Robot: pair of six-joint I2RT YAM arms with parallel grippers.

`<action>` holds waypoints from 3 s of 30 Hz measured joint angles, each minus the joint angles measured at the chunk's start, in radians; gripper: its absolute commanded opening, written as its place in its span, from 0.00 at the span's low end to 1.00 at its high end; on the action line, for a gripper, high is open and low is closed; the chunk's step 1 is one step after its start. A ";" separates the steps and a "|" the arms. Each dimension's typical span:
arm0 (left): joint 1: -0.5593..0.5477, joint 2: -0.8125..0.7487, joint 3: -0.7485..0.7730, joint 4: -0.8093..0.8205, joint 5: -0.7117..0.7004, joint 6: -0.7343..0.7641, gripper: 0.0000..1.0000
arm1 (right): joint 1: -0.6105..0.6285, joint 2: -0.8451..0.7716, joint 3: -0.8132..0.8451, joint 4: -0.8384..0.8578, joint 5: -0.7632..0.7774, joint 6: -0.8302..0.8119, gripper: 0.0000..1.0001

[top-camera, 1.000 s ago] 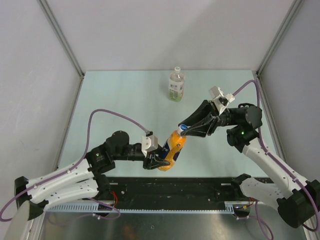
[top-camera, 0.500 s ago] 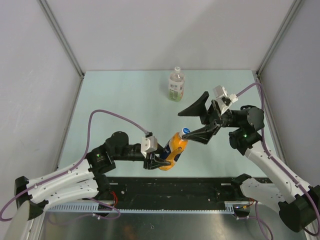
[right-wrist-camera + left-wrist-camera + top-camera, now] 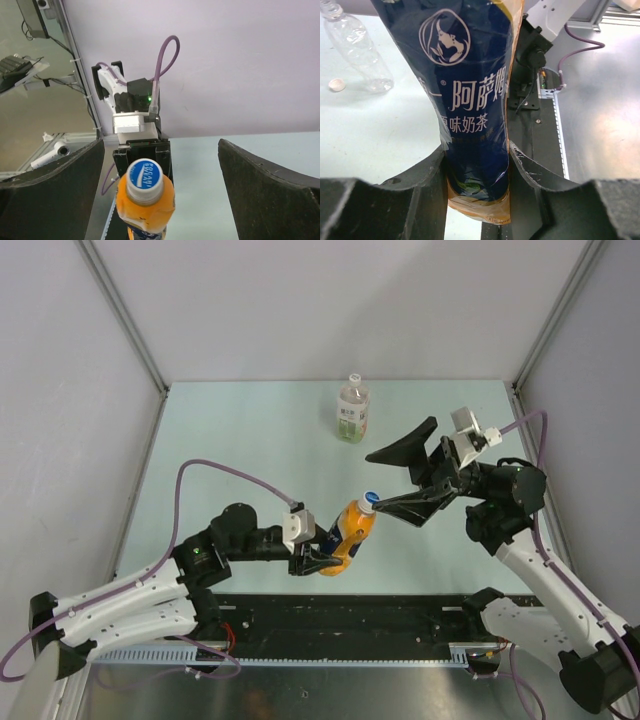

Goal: Unscrew the bottle caps

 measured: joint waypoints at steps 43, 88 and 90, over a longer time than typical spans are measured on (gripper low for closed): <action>-0.224 0.486 0.249 -0.130 -1.410 -0.081 0.00 | 0.208 0.213 0.215 -0.674 0.975 -0.046 0.69; -0.220 0.210 0.162 -0.134 -0.927 -0.042 0.00 | -0.034 0.156 0.035 -0.359 0.332 -0.040 0.00; -0.216 0.193 0.158 -0.130 -0.865 -0.036 0.00 | -0.052 0.151 0.032 -0.321 0.255 -0.041 0.00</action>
